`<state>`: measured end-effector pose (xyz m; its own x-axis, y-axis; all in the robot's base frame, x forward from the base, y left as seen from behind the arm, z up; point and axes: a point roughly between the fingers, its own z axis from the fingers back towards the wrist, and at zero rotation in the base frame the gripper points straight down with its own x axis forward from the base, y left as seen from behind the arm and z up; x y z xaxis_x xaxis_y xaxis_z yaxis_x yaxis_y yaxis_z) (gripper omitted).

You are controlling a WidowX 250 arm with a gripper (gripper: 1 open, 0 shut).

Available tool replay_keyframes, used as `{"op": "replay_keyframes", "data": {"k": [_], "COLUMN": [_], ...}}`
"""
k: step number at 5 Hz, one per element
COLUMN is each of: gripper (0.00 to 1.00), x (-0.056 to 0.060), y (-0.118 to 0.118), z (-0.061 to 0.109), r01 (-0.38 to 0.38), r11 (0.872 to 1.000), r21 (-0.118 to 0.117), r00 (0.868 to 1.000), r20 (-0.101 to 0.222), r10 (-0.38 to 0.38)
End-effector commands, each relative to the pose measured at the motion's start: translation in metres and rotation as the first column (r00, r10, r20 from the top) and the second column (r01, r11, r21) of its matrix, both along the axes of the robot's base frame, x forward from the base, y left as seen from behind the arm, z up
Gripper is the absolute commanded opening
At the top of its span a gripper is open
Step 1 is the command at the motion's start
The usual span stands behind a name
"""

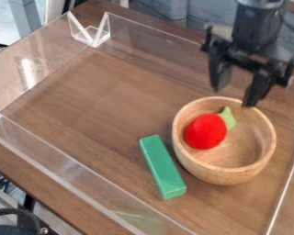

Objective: Move the red fruit to the right

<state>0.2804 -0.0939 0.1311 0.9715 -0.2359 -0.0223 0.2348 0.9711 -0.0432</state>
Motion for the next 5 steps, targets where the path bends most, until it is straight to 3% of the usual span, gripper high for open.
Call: {"op": "replay_keyframes", "data": {"k": [1,2,5], "gripper": [0.00,0.00,0.00], "x": [0.013,0.018,0.000], "y": [0.010,0.019,-0.010], "z": [0.011,0.007,0.014], "r01": [0.048,0.090,-0.014], "r11": [0.999,0.996,1.000], "r21": [-0.013,-0.014,-0.014], "r00": [0.997,0.994,0.998], "r20": [0.060,0.056,0.055], "r10": [-0.047,-0.089,0.015]}}
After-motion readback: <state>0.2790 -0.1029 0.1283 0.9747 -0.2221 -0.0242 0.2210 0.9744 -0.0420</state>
